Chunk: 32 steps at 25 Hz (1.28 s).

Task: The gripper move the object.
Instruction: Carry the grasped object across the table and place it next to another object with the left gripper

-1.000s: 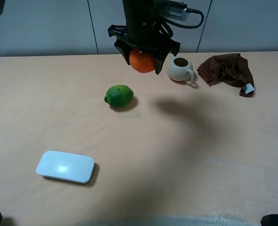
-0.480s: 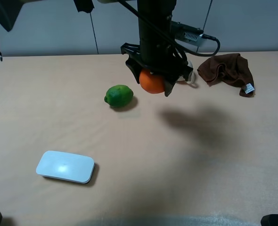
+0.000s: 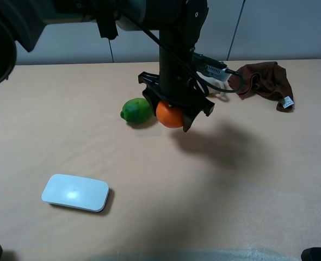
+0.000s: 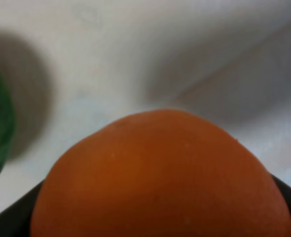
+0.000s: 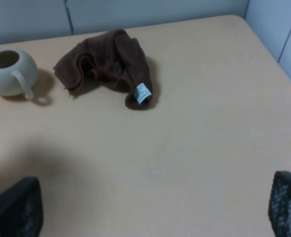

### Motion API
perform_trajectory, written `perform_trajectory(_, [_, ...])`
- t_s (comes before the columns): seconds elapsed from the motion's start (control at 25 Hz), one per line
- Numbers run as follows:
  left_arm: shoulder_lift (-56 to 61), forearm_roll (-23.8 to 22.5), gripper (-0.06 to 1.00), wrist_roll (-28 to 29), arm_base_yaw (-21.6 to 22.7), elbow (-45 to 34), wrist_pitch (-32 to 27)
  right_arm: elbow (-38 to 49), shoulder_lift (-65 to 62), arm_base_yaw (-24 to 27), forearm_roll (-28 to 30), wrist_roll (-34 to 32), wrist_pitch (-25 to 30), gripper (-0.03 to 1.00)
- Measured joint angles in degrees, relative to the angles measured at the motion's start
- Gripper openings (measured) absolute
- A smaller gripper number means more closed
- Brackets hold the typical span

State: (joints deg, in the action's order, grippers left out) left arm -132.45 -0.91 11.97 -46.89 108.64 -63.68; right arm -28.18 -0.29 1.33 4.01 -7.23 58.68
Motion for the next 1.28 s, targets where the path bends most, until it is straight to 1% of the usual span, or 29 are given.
perform_trajectory(0.56, [-5.4, 0.2, 0.74, -0.6, 0.0, -0.9, 6.0, 0.0, 0.0, 0.0, -0.1, 0.0, 0.0, 0.69])
perform_trajectory(0.68, [-6.1, 0.9, 0.74, -0.6, 0.0, -0.9, 6.1, 0.0, 0.0, 0.0, -0.2, 0.0, 0.0, 0.69])
perform_trajectory(1.28, [-6.3, 0.9, 0.75, -0.6, 0.0, -0.9, 6.2, 0.0, 0.0, 0.0, -0.3, 0.0, -0.1, 0.69])
